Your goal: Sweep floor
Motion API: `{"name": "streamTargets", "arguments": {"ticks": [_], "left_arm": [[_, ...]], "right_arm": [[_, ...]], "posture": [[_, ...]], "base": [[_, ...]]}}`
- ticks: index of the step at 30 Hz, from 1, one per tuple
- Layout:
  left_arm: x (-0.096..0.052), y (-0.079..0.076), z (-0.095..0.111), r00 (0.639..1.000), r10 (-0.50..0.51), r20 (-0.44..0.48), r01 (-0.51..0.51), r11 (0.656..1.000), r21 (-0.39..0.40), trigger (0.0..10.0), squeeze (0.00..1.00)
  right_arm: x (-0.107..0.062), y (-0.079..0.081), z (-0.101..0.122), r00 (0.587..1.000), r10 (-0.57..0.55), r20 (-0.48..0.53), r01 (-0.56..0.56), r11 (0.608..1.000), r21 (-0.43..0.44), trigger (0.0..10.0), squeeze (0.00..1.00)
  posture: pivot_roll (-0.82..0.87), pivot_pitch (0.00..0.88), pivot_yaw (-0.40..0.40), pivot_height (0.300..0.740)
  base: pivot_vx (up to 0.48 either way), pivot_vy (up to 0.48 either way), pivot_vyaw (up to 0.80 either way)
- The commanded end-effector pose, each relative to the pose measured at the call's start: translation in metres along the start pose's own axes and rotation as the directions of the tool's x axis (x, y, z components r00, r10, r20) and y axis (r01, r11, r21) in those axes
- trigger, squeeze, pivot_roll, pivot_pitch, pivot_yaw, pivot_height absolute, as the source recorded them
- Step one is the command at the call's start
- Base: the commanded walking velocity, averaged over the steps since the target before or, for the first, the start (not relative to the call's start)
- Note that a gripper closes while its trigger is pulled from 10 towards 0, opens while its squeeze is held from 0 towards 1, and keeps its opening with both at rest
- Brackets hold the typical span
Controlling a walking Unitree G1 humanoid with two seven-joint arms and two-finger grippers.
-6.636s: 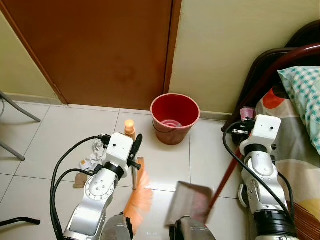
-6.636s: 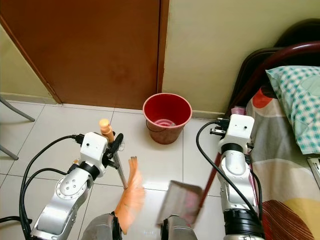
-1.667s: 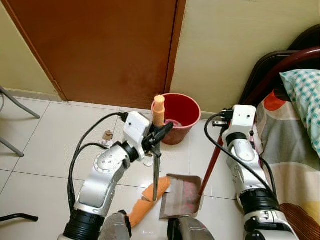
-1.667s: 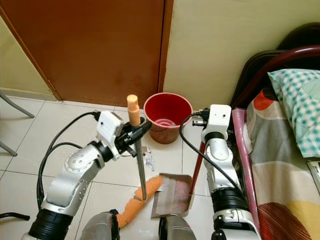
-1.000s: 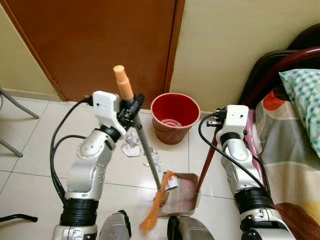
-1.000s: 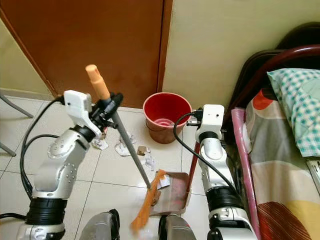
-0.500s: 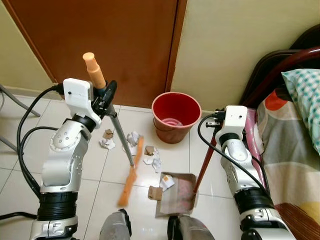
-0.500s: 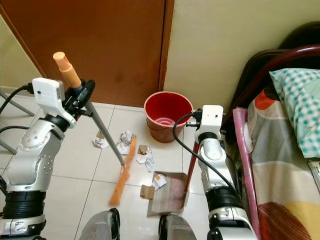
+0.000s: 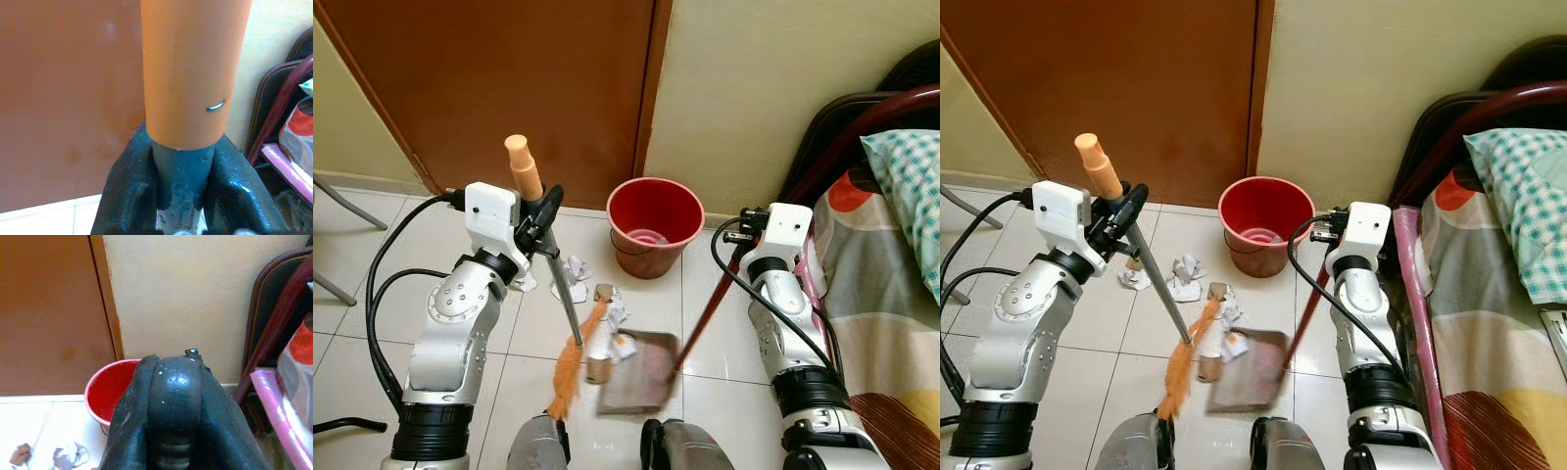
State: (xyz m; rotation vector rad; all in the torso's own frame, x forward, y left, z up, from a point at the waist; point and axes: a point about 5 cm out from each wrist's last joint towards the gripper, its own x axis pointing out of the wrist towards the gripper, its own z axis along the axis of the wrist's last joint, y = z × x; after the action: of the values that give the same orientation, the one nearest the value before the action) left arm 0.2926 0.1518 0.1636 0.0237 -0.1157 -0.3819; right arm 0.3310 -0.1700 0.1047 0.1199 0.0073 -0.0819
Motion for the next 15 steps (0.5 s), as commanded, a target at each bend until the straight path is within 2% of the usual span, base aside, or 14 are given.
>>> {"name": "streamTargets", "arguments": {"ticks": [1, 3, 7, 9, 15], "left_arm": [[0.000, 0.000, 0.000, 1.000, -0.001, 0.000, 0.001, 0.999, 0.034, 10.0, 0.00], [0.001, 0.001, 0.003, 1.000, -0.011, 0.010, 0.011, 0.998, 0.059, 10.0, 0.00], [0.005, 0.003, 0.010, 0.999, -0.011, 0.031, 0.009, 0.998, 0.056, 10.0, 0.00], [0.009, 0.002, 0.016, 0.998, -0.011, 0.056, 0.009, 1.000, 0.030, 10.0, 0.00], [0.017, -0.007, 0.026, 0.995, 0.007, 0.104, 0.008, 0.989, -0.144, 10.0, 0.00]], "right_arm": [[0.005, 0.000, 0.020, 0.997, 0.007, 0.074, -0.009, 1.000, 0.022, 10.0, 0.00], [0.007, -0.001, 0.023, 0.997, 0.006, 0.079, -0.009, 1.000, 0.028, 10.0, 0.00], [0.006, -0.004, 0.019, 0.998, 0.004, 0.068, -0.005, 1.000, 0.024, 10.0, 0.00], [0.005, -0.004, 0.015, 0.998, 0.007, 0.055, -0.008, 1.000, 0.014, 10.0, 0.00], [0.002, 0.001, 0.007, 0.999, 0.014, 0.031, -0.014, 1.000, 0.001, 10.0, 0.00]], "posture": [[0.02, 0.141, -0.034, 0.740], [0.01, 0.138, -0.033, 0.740], [0.02, 0.130, -0.034, 0.740], [0.02, 0.126, -0.036, 0.740], [0.02, 0.123, -0.035, 0.740]], "base": [[0.000, 0.000, 0.00], [0.000, 0.000, 0.00], [0.000, 0.000, 0.00], [0.000, 0.000, 0.00], [0.000, 0.000, 0.00]]}}
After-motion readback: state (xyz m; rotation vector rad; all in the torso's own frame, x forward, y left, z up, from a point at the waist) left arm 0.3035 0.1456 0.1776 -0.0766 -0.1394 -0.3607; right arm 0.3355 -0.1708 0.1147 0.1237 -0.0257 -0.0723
